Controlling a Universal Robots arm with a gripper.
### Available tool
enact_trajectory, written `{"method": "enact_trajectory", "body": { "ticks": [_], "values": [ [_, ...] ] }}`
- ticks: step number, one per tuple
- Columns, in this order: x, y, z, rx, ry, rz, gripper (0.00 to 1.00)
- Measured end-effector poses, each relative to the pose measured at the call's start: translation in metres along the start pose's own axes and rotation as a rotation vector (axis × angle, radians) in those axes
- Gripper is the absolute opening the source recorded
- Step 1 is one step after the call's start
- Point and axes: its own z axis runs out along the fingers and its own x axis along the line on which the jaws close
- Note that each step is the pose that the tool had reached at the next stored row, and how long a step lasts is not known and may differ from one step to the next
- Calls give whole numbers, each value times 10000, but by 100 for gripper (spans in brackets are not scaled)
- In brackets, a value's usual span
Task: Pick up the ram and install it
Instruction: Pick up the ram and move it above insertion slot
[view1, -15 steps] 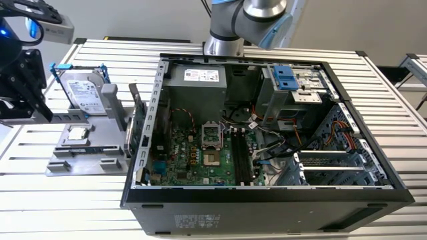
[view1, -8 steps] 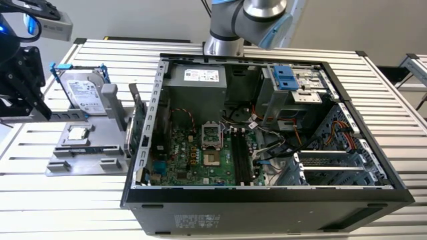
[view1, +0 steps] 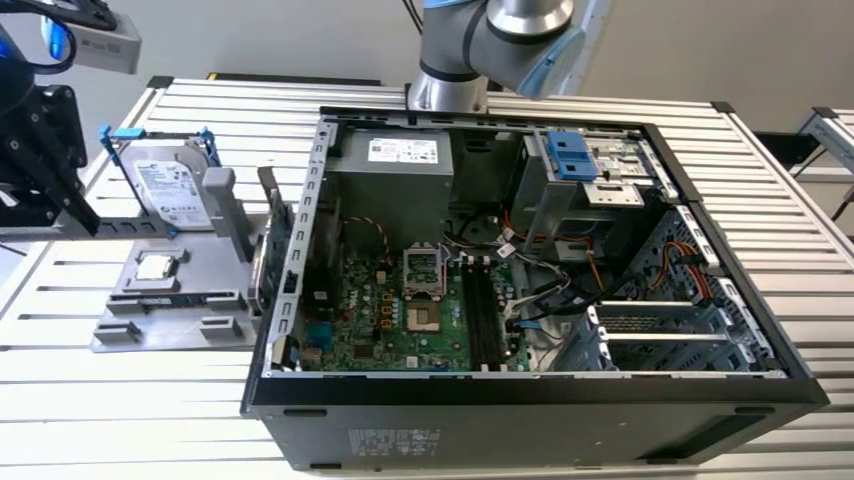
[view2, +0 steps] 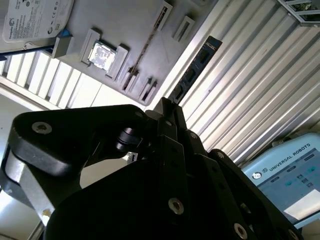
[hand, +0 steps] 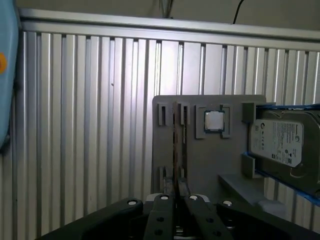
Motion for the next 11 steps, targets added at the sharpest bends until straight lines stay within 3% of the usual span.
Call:
{"method": "enact_trajectory", "body": {
  "ticks": [11],
  "values": [
    [-10,0,-120,1,0,0,0]
  ]
}}
